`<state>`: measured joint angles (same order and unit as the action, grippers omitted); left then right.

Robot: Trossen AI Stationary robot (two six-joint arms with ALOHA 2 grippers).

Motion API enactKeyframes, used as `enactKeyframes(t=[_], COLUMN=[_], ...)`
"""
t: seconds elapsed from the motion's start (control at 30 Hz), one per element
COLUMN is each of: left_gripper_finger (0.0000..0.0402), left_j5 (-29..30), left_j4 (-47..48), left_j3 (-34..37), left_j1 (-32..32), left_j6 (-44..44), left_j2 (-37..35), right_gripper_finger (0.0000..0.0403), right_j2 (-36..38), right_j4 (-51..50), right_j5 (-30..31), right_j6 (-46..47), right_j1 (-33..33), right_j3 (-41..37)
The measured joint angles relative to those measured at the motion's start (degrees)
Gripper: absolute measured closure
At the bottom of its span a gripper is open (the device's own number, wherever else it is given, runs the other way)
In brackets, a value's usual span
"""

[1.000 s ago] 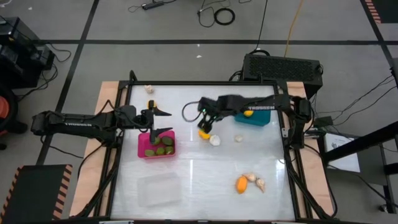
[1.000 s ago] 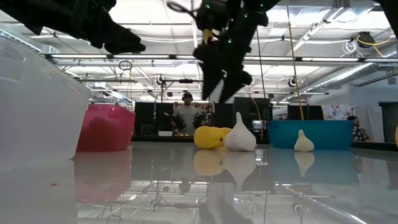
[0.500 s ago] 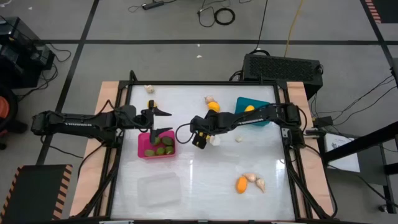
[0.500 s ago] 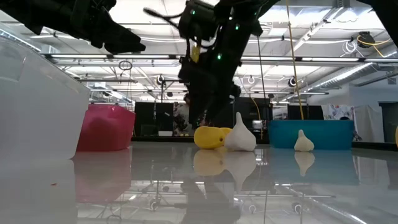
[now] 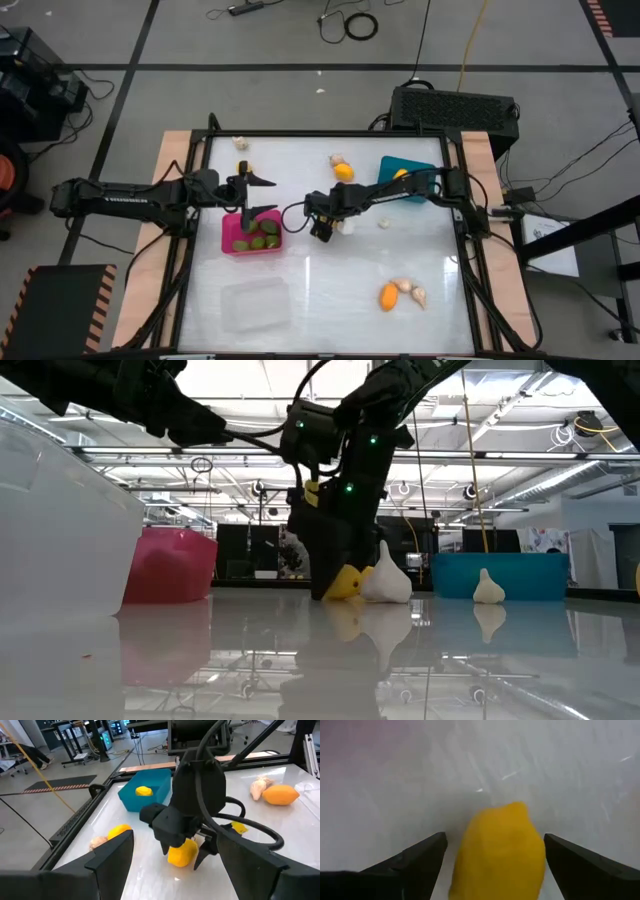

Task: Sort produce into baskets
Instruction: Put the lemon into the blue bin

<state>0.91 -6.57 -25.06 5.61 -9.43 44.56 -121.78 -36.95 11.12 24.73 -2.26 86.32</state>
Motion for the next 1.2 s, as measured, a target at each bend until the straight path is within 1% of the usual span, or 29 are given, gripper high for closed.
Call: enactKeyframes(t=[0.1, 0.17, 0.4, 0.47, 0.57, 0.67, 0.77, 0.83, 0.97, 1.1, 1.2], left_gripper_finger=[0.0110, 0.0110, 0.0110, 0.0110, 0.0110, 0.0110, 0.0110, 0.0110, 0.0110, 0.0110, 0.0110], left_j5=[0.00, 0.00, 0.02, 0.02, 0.02, 0.04, 0.08, 0.22, 0.52, 0.57, 0.60], left_j4=[0.02, 0.02, 0.00, 0.02, 0.02, 0.10, 0.45, 0.95, 1.74, 1.79, 1.89], left_j3=[0.00, 0.00, 0.00, 0.00, 0.00, 0.00, 0.00, 0.00, 0.00, 0.00, 0.00], left_j1=[0.00, 0.00, 0.00, 0.00, 0.00, 0.00, 0.00, 0.00, 0.00, 0.00, 0.00], left_j6=[-0.13, -0.15, -0.33, -0.33, -0.33, -0.34, -0.38, -0.41, -0.57, -0.53, -0.52], left_j2=[0.00, 0.00, 0.00, 0.00, 0.00, 0.00, 0.00, 0.00, 0.02, 0.00, 0.00], right_gripper_finger=[0.0091, 0.0112, 0.0220, 0.0245, 0.0258, 0.0245, 0.0221, 0.0212, 0.0217, 0.0232, 0.0236], right_j2=[0.00, 0.12, 0.26, 0.26, 1.36, 3.34, 6.48, 9.24, 14.57, 18.88, 22.12], right_j4=[-0.01, -0.05, -2.39, -1.79, -3.48, -6.74, -12.46, -15.78, -26.22, -40.19, -49.60], right_j5=[-1.23, -1.64, -2.61, -2.50, -2.28, -1.69, 3.14, 6.58, 14.47, 23.80, 27.74], right_j6=[-0.04, -0.20, -0.08, -0.41, -2.67, -4.69, -4.72, -3.96, -0.36, 7.59, 15.86], right_j1=[-0.07, -0.03, -0.67, -1.12, -1.39, -1.74, -2.50, -3.02, -3.46, -4.49, -5.69], right_j3=[0.00, 0.00, 0.93, 1.95, 4.04, 6.77, 7.99, 8.13, 8.13, 8.02, 6.19])
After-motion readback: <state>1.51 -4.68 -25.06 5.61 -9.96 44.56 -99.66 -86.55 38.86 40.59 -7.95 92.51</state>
